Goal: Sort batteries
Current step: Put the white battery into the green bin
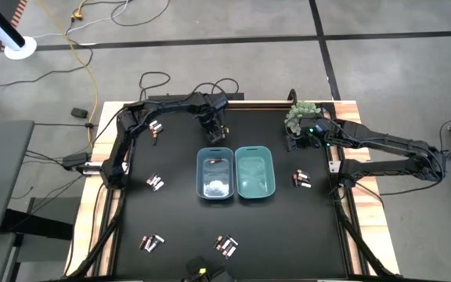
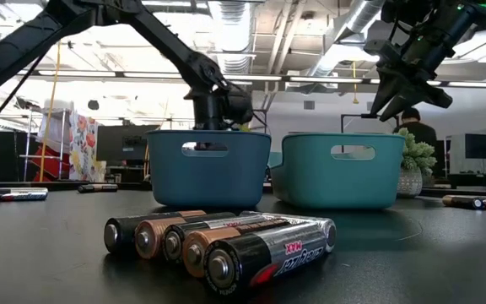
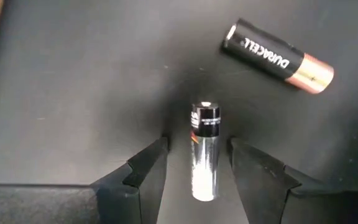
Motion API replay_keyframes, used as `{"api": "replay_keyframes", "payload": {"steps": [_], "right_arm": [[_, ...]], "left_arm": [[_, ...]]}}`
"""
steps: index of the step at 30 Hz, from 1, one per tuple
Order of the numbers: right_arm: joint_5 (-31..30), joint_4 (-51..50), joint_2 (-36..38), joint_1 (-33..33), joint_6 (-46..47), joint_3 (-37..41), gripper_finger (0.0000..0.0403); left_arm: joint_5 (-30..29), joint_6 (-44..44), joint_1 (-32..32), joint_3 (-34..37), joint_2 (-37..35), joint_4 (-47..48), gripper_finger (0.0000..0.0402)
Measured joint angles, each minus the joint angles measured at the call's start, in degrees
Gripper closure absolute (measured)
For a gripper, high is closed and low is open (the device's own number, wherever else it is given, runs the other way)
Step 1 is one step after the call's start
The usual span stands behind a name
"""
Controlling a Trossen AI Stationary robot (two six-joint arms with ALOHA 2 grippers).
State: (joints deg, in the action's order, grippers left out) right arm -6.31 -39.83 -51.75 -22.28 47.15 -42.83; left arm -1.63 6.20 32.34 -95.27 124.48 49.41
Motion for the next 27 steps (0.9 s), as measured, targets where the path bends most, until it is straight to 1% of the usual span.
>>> {"api": "replay_keyframes", "payload": {"steps": [4,7,10,14,16,21,27], "right_arm": [[0.0,0.0,0.0,0.0,0.0,0.0,0.0275],[0.0,0.0,0.0,0.0,0.1,0.0,0.0275],[0.0,0.0,0.0,0.0,0.1,0.0,0.0275],[0.0,0.0,0.0,0.0,0.0,0.0,0.0275],[0.0,0.0,0.0,0.0,0.0,0.0,0.0275],[0.0,0.0,0.0,0.0,0.0,0.0,0.0275],[0.0,0.0,0.0,0.0,-0.5,0.0,0.0275]], "left_arm": [[0.0,1.1,0.0,-0.4,1.8,0.5,0.0233],[0.1,1.7,-0.1,-0.3,2.5,0.9,0.0247],[0.1,1.7,-0.2,-0.3,2.6,0.8,0.028],[0.1,1.7,-0.2,-1.2,2.7,1.3,0.0339],[0.1,1.7,-0.1,-1.8,2.7,1.5,0.0363],[0.1,1.7,-0.1,-4.1,3.0,3.3,0.0364],[-0.7,1.6,-0.1,-7.8,3.5,8.2,0.0364]]}}
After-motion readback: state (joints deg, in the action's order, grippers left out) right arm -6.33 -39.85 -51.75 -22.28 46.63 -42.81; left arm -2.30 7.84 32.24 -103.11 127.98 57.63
